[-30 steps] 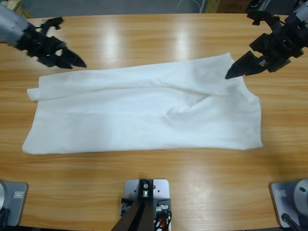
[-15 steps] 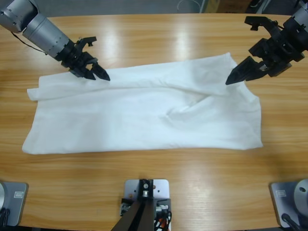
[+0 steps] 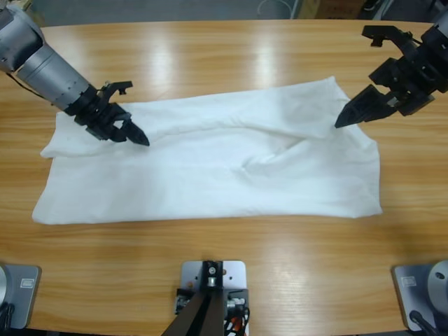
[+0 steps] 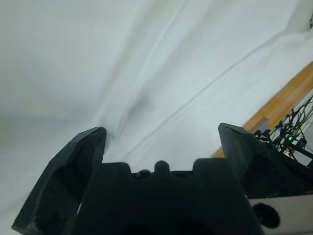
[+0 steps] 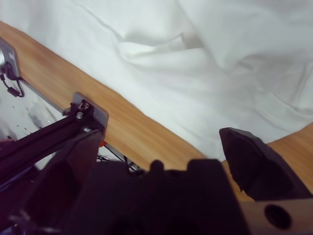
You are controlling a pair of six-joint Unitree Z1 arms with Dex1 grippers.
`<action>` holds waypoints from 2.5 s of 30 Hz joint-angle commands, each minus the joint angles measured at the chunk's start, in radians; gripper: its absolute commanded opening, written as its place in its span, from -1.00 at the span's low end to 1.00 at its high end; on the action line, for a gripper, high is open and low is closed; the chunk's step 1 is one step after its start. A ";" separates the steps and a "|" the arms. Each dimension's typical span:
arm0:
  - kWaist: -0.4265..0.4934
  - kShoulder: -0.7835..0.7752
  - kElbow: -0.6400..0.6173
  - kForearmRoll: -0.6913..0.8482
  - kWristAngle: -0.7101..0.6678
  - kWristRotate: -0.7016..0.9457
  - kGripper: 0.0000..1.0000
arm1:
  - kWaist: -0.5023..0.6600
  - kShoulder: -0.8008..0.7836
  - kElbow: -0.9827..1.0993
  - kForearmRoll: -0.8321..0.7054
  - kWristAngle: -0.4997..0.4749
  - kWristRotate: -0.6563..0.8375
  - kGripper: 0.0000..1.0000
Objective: Fold clothes
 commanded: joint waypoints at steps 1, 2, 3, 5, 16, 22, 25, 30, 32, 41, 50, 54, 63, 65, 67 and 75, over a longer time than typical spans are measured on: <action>-0.023 -0.036 0.085 -0.035 0.006 -0.016 0.79 | 0.051 -0.028 -0.013 0.009 0.009 0.018 1.00; -0.023 -0.045 0.096 -0.045 0.006 -0.019 0.79 | 0.074 -0.019 -0.025 0.002 0.011 0.025 1.00; -0.023 -0.057 0.107 -0.057 0.005 -0.025 0.79 | 0.103 -0.002 -0.040 -0.007 0.015 0.033 1.00; -0.023 -0.069 0.114 -0.066 0.004 -0.033 0.79 | 0.174 0.061 -0.104 -0.016 0.026 0.039 1.00; -0.021 -0.103 0.164 -0.090 0.006 -0.040 0.79 | 0.360 0.532 -0.768 0.192 0.102 -0.007 1.00; -0.015 -0.081 0.164 -0.096 0.007 -0.040 0.79 | 0.362 0.734 -1.041 0.327 0.163 -0.048 1.00; -0.012 -0.079 0.164 -0.097 0.007 -0.040 0.79 | 0.373 0.804 -1.078 0.344 0.193 -0.066 1.00; -0.012 -0.071 0.164 -0.097 0.007 -0.039 0.79 | 0.398 0.887 -1.091 0.347 0.214 -0.083 1.00; -0.012 -0.069 0.164 -0.096 0.007 -0.038 0.79 | 0.399 0.906 -1.100 0.347 0.215 -0.086 1.00; -0.012 -0.061 0.164 -0.098 0.007 -0.038 0.79 | 0.397 0.955 -1.173 0.388 0.166 -0.090 1.00; -0.012 -0.058 0.164 -0.098 0.007 -0.038 0.79 | 0.375 0.927 -1.179 0.388 -0.065 -0.056 1.00; -0.012 -0.055 0.164 -0.098 0.007 -0.038 0.79 | 0.375 0.936 -1.178 0.388 -0.060 -0.056 1.00; -0.012 -0.054 0.163 -0.098 0.007 -0.038 0.79 | 0.375 0.944 -1.135 0.387 -0.046 -0.068 1.00; -0.012 -0.054 0.163 -0.097 0.007 -0.038 0.79 | 0.375 0.945 -1.120 0.387 -0.040 -0.071 1.00; -0.012 -0.054 0.163 -0.098 0.007 -0.038 0.79 | 0.375 0.945 -1.107 0.385 -0.036 -0.079 1.00; -0.012 -0.054 0.162 -0.098 0.007 -0.038 0.79 | 0.376 0.901 -1.021 0.381 -0.036 -0.090 1.00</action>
